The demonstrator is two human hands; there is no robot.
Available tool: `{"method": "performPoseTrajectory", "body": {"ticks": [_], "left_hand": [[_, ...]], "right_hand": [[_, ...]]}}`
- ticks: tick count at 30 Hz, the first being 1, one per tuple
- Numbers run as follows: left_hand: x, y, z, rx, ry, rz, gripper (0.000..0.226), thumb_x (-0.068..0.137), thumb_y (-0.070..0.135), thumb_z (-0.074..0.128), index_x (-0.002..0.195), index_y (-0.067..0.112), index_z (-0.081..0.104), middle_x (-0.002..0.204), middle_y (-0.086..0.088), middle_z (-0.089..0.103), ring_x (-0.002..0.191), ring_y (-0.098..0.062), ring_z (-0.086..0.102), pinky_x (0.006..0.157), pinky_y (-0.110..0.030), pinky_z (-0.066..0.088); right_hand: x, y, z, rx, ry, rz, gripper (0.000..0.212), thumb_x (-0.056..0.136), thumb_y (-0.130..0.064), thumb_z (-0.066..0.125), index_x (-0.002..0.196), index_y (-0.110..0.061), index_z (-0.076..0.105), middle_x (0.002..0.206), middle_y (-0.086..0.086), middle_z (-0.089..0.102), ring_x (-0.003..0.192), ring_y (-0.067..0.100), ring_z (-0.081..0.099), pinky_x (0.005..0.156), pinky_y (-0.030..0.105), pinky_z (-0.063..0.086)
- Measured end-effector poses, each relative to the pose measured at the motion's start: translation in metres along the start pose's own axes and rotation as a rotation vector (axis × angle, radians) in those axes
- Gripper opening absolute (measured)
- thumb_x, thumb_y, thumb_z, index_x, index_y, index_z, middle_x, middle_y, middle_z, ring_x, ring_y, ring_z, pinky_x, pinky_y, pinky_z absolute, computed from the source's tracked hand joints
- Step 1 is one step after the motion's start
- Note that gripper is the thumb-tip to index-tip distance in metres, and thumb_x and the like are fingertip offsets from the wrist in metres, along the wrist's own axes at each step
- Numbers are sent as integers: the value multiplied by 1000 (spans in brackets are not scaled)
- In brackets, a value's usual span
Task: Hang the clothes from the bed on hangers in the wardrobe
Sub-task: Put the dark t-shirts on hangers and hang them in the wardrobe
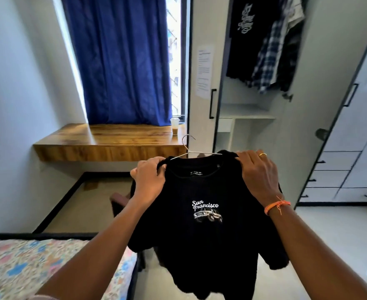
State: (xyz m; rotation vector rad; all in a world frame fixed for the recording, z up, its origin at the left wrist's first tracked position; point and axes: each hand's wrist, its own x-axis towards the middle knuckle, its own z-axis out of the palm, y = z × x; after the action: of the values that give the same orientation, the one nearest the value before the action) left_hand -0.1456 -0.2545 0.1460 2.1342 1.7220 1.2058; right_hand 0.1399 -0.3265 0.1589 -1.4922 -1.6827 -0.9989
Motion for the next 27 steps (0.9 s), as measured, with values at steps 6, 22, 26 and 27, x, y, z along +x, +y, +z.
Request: {"method": "performPoseTrajectory", "body": {"ticks": [6,22,26,27], "left_hand": [[33,107,115,-108,54,-170,49,90,28,64,134,17,46,137,-8,43,128,-31,37,101,-47,32],[204,291,353,-1304,-575,-787,23,97,31,59,87,10,62,78,-3,65,70,-15,62,59,-27,51],[288,314,418,-1384,-605,-812,26,94,34,64,80,11,62,66,1,61,58,-11,58,46,-21,46],[308,319,432,-1397,-599,-809,24,94,31,64,80,11,61,63,0,60,54,-11,58,43,-20,45]], "right_hand": [[3,132,9,-131,33,-14,21,100,-20,51,99,-5,67,83,10,66,74,29,62,52,34,49],[85,362,119,-242,117,81,16,95,-21,66,96,-5,67,75,9,64,73,31,60,46,32,48],[128,414,175,-236,151,94,15,94,-19,65,90,-4,67,69,7,60,71,30,56,45,24,35],[140,426,189,-219,155,84,15,94,-18,65,88,-4,67,67,7,58,70,29,54,46,23,32]]}}
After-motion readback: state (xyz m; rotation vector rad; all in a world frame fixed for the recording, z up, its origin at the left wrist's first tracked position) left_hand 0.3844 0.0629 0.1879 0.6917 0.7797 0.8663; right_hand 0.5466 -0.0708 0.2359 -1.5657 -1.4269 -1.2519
